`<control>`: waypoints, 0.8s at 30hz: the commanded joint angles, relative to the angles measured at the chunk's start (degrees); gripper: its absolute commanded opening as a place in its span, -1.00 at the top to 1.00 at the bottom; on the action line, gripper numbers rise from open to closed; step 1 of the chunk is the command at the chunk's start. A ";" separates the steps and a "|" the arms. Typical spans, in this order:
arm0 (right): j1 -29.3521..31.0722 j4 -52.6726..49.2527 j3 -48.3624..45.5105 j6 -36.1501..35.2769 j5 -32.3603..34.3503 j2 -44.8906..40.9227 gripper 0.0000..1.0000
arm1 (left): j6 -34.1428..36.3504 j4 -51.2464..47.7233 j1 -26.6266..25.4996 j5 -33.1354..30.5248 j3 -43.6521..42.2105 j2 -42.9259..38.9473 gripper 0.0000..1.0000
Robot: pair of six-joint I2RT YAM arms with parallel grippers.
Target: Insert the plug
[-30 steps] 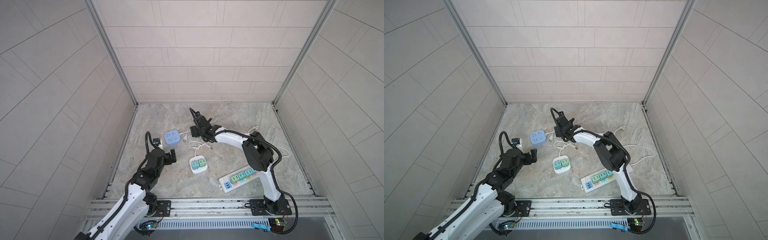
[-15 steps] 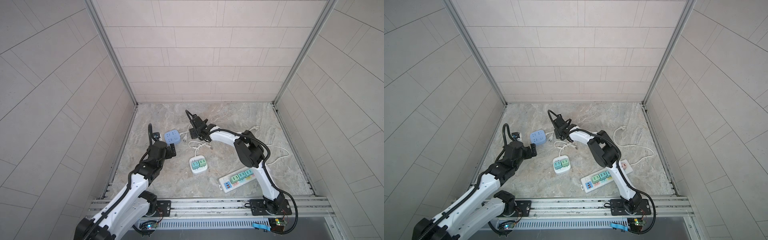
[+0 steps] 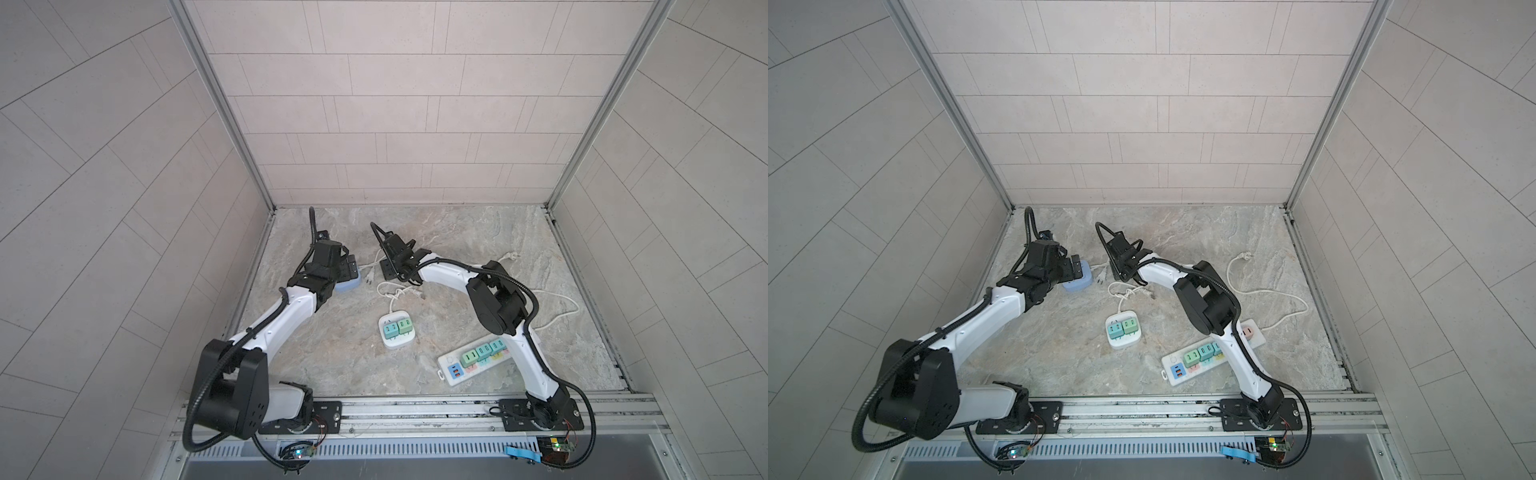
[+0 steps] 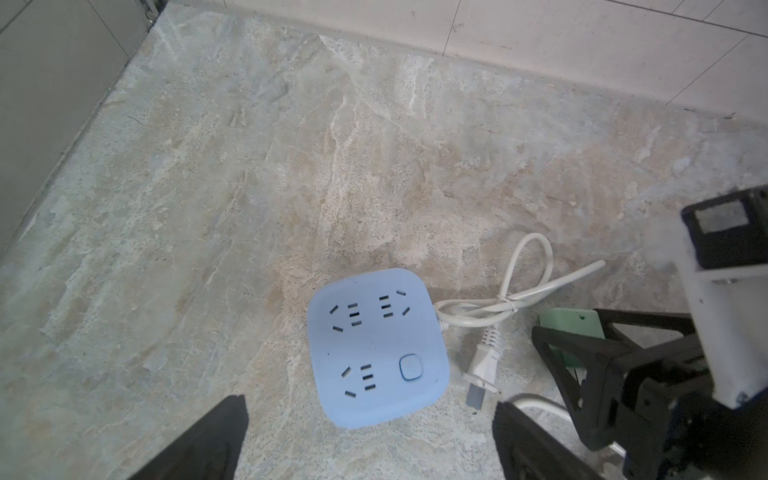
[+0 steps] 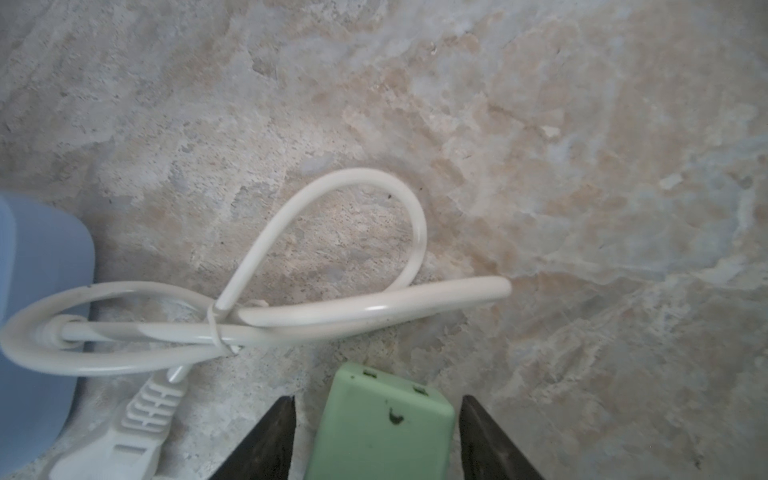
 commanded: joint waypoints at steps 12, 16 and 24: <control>-0.10 0.51 -1.86 1.31 -1.44 0.88 -0.20 | 1.86 0.48 3.30 6.33 14.44 19.41 -0.94; -0.08 0.85 -2.87 1.41 -1.37 0.46 -0.18 | 2.18 -1.86 3.82 4.49 18.33 23.06 -0.94; -0.09 1.91 -5.20 0.95 -1.17 -2.07 0.12 | 3.63 -5.07 3.86 9.63 21.82 29.03 -0.94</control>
